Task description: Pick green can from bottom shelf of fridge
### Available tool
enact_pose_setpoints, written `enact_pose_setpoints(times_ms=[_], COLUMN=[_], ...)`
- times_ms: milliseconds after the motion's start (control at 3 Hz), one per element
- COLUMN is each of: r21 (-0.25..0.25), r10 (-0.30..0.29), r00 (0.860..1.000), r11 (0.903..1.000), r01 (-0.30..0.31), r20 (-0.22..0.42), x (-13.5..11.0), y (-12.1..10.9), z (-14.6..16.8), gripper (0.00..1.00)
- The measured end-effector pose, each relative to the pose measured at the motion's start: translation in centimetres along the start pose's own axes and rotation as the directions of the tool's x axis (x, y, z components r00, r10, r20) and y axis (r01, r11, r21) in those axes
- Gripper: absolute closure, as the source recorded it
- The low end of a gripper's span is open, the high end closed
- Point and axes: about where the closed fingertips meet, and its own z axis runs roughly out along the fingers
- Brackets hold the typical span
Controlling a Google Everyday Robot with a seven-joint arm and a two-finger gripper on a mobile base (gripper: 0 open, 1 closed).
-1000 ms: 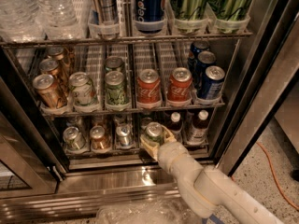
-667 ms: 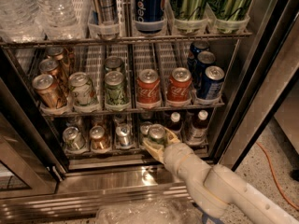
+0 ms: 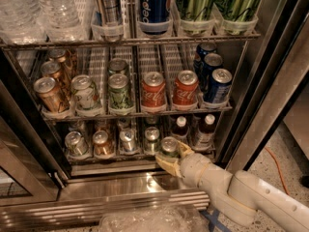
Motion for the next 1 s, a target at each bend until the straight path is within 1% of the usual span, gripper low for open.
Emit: enact_pose_setpoints(times_ms=[333,667,1000], r21=[-0.104,-0.223,-0.342], r10=[0.0,0.019,0.054], r00=[1.0,0.997,0.988], r11=[0.9946,0.9748,0.9396], r01=[0.003,0.0,-0.001], r20=[0.03,0.081,0.144], x=[-0.5,-1.6,-3.4], y=[1.5,3.4,5.5], z=[-1.2,-2.4,-3.9], gripper=[1.0,1.0,1.0])
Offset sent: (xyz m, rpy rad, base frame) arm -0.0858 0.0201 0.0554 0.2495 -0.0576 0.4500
